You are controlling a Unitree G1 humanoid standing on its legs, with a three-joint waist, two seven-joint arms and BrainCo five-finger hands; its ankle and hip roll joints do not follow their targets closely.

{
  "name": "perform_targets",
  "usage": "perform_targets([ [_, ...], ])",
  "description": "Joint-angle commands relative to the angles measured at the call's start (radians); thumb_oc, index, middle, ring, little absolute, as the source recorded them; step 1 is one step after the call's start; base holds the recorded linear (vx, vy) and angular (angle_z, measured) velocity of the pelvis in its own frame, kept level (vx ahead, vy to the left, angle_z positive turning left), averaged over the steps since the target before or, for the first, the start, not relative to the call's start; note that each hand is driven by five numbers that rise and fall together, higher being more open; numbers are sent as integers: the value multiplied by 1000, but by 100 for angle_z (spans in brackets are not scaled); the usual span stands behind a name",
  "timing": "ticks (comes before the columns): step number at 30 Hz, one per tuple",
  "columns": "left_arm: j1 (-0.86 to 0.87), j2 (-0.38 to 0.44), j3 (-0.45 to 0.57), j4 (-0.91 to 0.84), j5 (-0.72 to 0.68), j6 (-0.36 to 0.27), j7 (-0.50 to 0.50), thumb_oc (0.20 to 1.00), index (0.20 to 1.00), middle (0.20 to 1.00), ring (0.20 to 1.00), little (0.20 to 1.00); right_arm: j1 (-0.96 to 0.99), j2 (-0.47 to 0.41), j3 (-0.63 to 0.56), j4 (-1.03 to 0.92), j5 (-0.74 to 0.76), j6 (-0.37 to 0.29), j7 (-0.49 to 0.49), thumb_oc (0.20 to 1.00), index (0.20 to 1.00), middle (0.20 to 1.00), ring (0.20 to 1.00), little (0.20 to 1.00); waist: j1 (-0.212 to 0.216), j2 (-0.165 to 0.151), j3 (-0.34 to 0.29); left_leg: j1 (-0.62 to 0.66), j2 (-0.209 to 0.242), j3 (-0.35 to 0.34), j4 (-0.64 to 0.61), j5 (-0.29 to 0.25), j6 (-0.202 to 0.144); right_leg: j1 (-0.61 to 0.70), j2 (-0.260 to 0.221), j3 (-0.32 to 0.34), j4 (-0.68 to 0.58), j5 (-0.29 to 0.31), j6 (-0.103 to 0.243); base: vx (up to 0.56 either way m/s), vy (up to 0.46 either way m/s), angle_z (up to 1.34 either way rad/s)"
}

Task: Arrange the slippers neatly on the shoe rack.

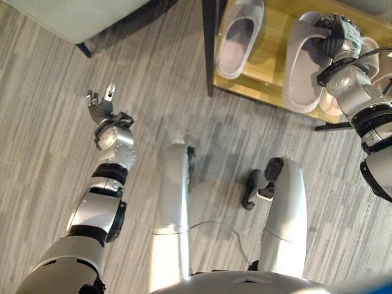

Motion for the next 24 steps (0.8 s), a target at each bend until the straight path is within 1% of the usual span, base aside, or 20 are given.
perform_targets([
  [1,-12,42,37,-23,-18,-12,-50,1000,1000,1000,1000,1000,-89,-18,1,30,70,-28,-17,200,200,200,200,200,-6,-2,-11,-31,-1,-56,-81,18,0,-37,-11,81,-22,68,23,19,1,4],
  [2,-10,43,40,-20,-17,-19,-53,1000,1000,1000,1000,1000,-89,-7,-23,45,112,-41,-18,200,200,200,200,200,-3,1,-11,-31,-4,-56,-83,21,-1,-36,-10,80,-22,68,25,33,-1,4],
  [4,-13,85,55,-6,-25,-19,-58,1000,1000,1000,1000,1000,-90,-9,-33,54,150,-50,-21,200,200,200,200,200,1,4,-9,-31,-7,-47,-93,29,2,-39,-12,81,-27,74,27,26,1,3],
  [7,-22,99,61,12,-25,-17,-71,1000,1000,1000,1000,1000,-97,-6,-32,65,154,-52,-20,200,200,200,200,200,3,6,-8,-31,-11,-48,-128,43,-2,-34,-21,81,-56,79,30,-13,-1,4],
  [8,-25,100,52,10,-12,-20,-70,1000,1000,1000,1000,1000,-98,-10,-39,81,155,-54,-20,200,200,200,200,200,2,7,-14,-31,-23,-45,-137,48,-1,-31,-24,81,-60,80,31,-9,-33,9],
  [9,-47,110,44,39,-11,-11,-78,1000,1000,1000,1000,1000,-113,-4,-31,112,159,-53,-16,200,200,200,200,200,4,8,-21,-31,-32,-47,-156,61,-6,-32,-26,78,-71,83,30,8,-43,13],
  [10,-56,120,43,59,-12,-10,-82,1000,1000,1000,1000,1000,-125,-6,-27,127,164,-55,-16,200,200,200,200,200,4,8,-24,-31,-35,-46,-164,66,-6,-34,-28,77,-72,85,29,14,-31,21],
  [11,-67,129,38,76,-17,-7,-86,1000,1000,1000,1000,1000,-143,-9,-16,138,167,-57,-16,300,300,300,300,300,5,7,-23,-31,-38,-45,-168,72,-8,-36,-29,75,-72,86,28,11,-11,33],
  [12,-70,129,38,79,-18,-6,-88,1000,1000,1000,1000,1000,-146,-9,-15,140,168,-58,-15,821,821,821,821,821,4,7,-22,-31,-38,-45,-169,73,-8,-36,-29,75,-73,86,28,-2,3,29],
  [13,-66,121,32,85,-14,-6,-94,1000,1000,1000,1000,1000,-167,-4,-20,153,192,-68,-17,1000,1000,1000,1000,1000,12,10,-20,-31,-41,-49,-199,86,-11,-39,-32,76,-83,91,32,-19,2,19],
  [16,-9,113,18,83,15,-3,-104,1000,1000,1000,1000,1000,-208,0,0,203,218,-67,-1,1000,1000,1000,1000,1000,22,14,-18,-31,-55,-48,-226,119,-19,-41,-44,69,-104,105,31,-17,-16,5],
  [17,7,122,7,82,21,3,-119,1000,1000,1000,1000,1000,-252,-4,22,242,229,-62,3,1000,1000,1000,1000,1000,30,18,-16,-31,-56,-49,-240,124,-20,-41,-49,67,-110,107,32,-5,0,12],
  [18,7,121,9,81,22,3,-119,1000,1000,1000,1000,1000,-256,-3,26,246,230,-64,4,1000,1000,1000,1000,1000,28,20,-15,-31,-56,-49,-242,126,-19,-41,-50,67,-111,108,32,-31,34,18],
  [19,60,122,10,77,21,14,-140,1000,1000,1000,1000,1000,-273,3,17,280,289,-72,27,1000,1000,1000,1000,1000,37,24,-11,-31,-59,-49,-261,141,-23,-41,-53,65,-122,116,32,-34,16,18],
  [20,72,118,3,76,24,16,-145,1000,1000,1000,1000,1000,-275,10,4,293,319,-75,35,1000,1000,1000,1000,1000,36,25,-10,-31,-62,-48,-263,147,-23,-41,-52,62,-124,120,32,-47,1,11],
  [21,64,134,-1,100,29,31,-154,1000,1000,1000,1000,1000,-287,18,28,311,325,-74,47,1000,1000,1000,1000,1000,38,20,-10,-31,-61,-47,-274,150,-24,-40,-54,62,-130,120,27,-28,-18,5],
  [23,38,147,-12,116,45,29,-152,1000,1000,1000,1000,1000,-293,23,25,326,329,-75,47,1000,1000,1000,1000,1000,34,19,-6,-31,-63,-46,-284,160,-25,-40,-53,61,-133,125,26,-35,-12,5],
  [24,32,152,-13,132,47,40,-158,1000,1000,1000,1000,1000,-290,26,32,329,324,-75,48,1000,1000,1000,1000,1000,33,18,-6,-31,-61,-45,-288,162,-25,-40,-54,61,-138,125,25,-31,2,6],
])
